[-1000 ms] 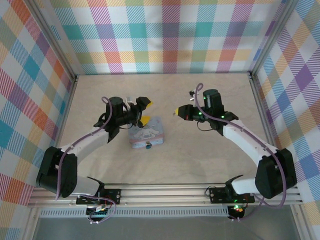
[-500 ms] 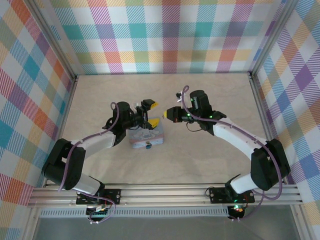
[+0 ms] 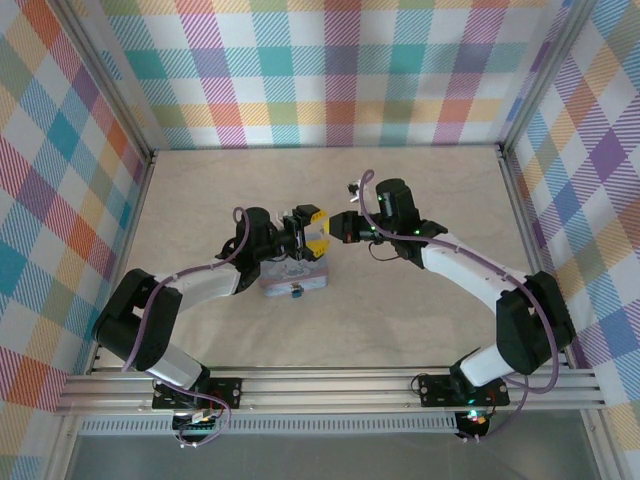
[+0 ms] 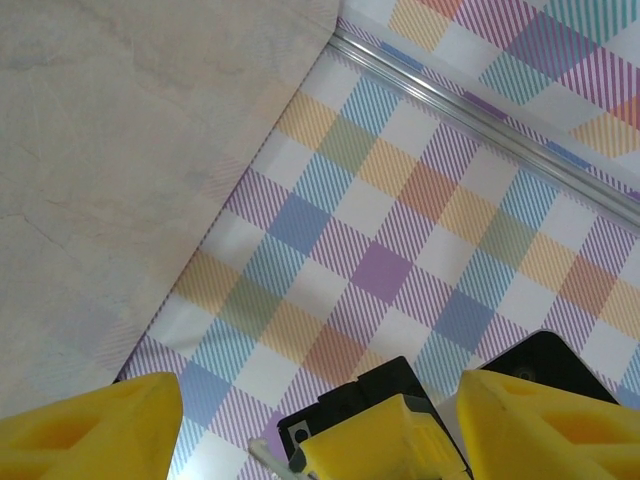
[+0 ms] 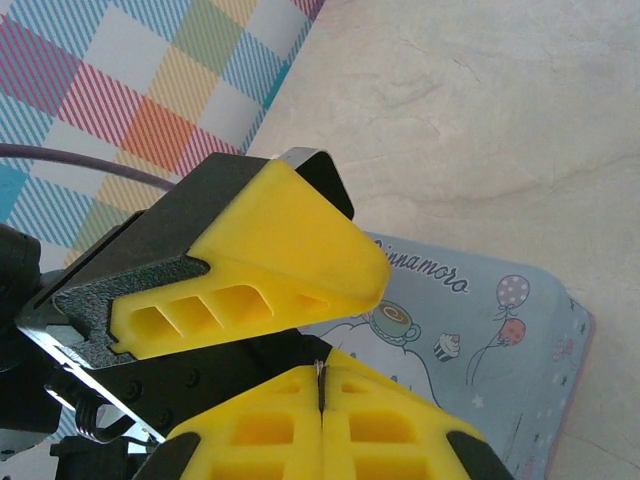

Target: Unlock a padlock with a key

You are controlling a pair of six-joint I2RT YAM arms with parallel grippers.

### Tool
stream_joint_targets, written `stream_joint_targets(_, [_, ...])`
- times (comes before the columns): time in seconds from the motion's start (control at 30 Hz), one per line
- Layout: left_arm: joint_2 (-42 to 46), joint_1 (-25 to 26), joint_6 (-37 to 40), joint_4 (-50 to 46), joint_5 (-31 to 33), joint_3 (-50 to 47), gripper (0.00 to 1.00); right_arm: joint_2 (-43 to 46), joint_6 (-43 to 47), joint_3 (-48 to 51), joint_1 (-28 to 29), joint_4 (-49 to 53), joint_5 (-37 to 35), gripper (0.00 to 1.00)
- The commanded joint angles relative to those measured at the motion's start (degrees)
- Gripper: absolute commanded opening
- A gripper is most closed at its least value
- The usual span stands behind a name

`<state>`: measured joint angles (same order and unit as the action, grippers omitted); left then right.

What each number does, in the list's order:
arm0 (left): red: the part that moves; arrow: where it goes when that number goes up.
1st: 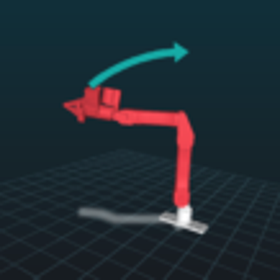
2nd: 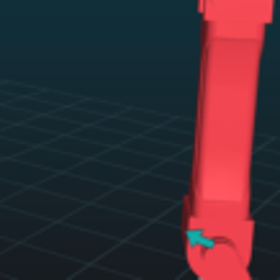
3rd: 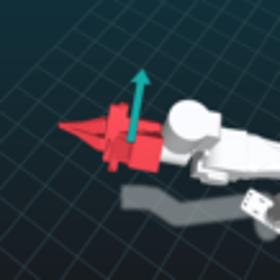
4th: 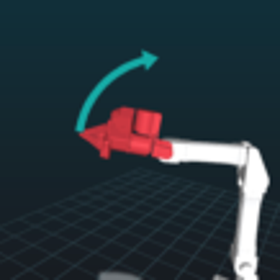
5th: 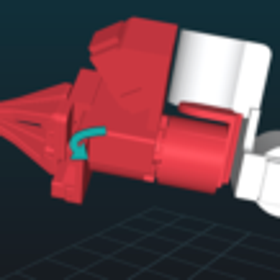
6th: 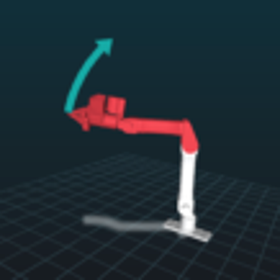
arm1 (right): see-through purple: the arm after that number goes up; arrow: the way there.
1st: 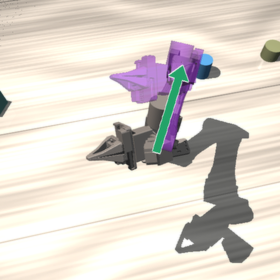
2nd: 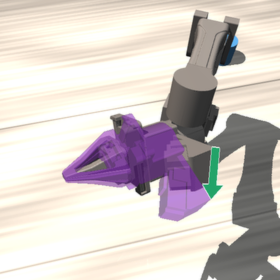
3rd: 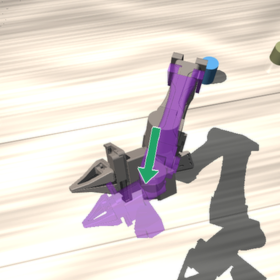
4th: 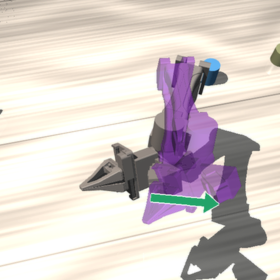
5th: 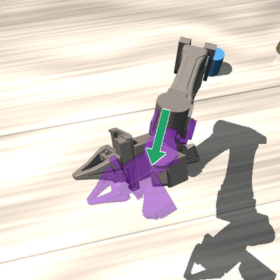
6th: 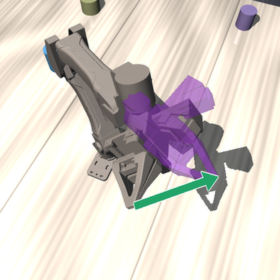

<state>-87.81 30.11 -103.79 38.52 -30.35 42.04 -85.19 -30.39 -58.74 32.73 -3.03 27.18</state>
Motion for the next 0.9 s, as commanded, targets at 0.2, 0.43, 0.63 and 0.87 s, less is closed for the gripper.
stream_joint_targets(0.2, [-0.35, 0.65, -1.36, 4.00, 1.14, 1.09, 0.59, 0.59, 1.33, -0.77, 0.49, -0.84, 1.71, 0.00])
stream_joint_targets(0.43, [-0.33, 0.65, -1.33, 3.73, 1.65, 0.76, 0.49, 1.51, 1.39, 0.02, 0.49, -0.55, 1.16, 0.00])
stream_joint_targets(0.63, [-0.36, 0.65, -1.20, 3.34, 1.78, 0.70, 0.41, 2.20, 1.56, 0.46, 0.40, -0.36, 0.82, 0.00])
stream_joint_targets(0.87, [-0.63, 0.65, -0.89, 2.88, 1.77, 0.82, 0.28, 3.31, 1.60, 1.26, 0.49, -0.37, 0.05, 0.00])
